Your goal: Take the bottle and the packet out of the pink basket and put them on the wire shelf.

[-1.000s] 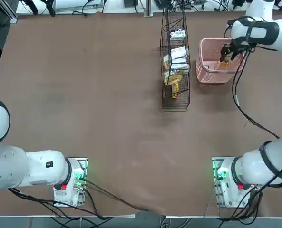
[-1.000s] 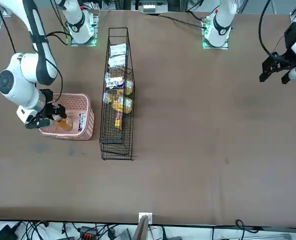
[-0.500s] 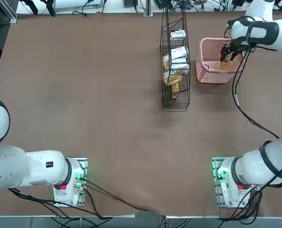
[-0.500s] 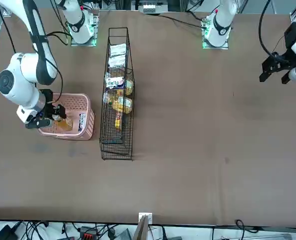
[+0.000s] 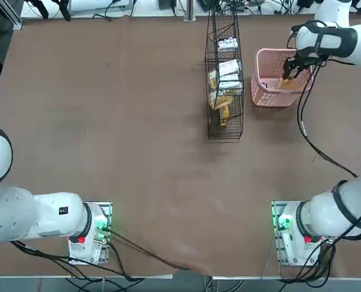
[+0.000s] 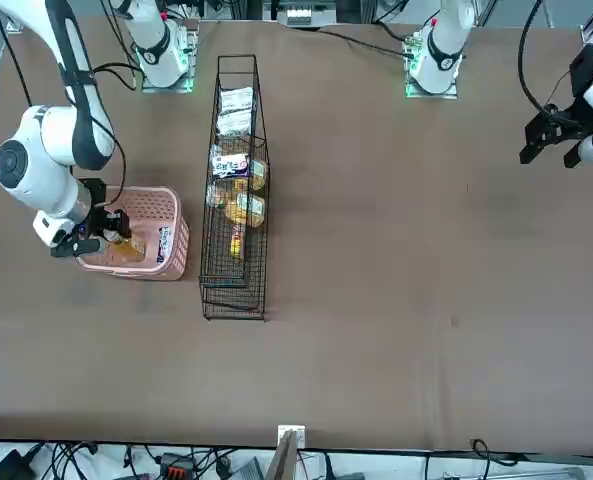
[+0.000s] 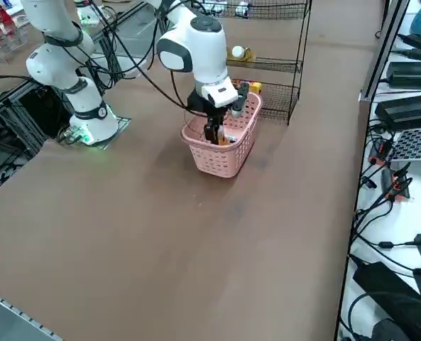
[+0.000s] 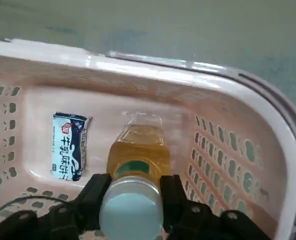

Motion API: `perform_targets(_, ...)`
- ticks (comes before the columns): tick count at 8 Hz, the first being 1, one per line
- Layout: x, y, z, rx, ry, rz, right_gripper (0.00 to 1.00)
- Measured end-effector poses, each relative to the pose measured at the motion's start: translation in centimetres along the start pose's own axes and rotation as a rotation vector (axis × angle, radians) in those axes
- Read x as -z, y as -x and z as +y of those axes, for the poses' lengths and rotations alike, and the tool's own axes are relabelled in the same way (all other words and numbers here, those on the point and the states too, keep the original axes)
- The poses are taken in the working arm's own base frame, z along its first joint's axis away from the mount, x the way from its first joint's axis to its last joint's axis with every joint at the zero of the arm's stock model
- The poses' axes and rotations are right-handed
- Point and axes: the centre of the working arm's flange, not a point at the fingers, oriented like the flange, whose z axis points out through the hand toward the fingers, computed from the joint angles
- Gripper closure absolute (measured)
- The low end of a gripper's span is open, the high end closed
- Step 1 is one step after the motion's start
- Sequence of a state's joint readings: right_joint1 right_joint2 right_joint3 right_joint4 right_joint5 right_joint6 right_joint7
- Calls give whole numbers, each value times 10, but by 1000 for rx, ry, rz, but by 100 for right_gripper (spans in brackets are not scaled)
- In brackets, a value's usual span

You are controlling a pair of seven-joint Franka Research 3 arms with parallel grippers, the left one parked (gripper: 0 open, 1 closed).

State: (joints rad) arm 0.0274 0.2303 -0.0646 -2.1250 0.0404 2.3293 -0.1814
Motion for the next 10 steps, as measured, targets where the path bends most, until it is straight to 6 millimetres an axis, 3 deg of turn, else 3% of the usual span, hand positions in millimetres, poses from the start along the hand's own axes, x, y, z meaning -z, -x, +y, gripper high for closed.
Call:
perform_targets(2, 6, -2, -1, 3, 1, 12, 45)
perform_targets(4, 35, -5, -4, 9, -1, 28, 45)
perform_targets(8, 157, -8, -12, 25, -20, -1, 45)
perform_targets(10, 200, -17, -27, 13, -111, 44, 45)
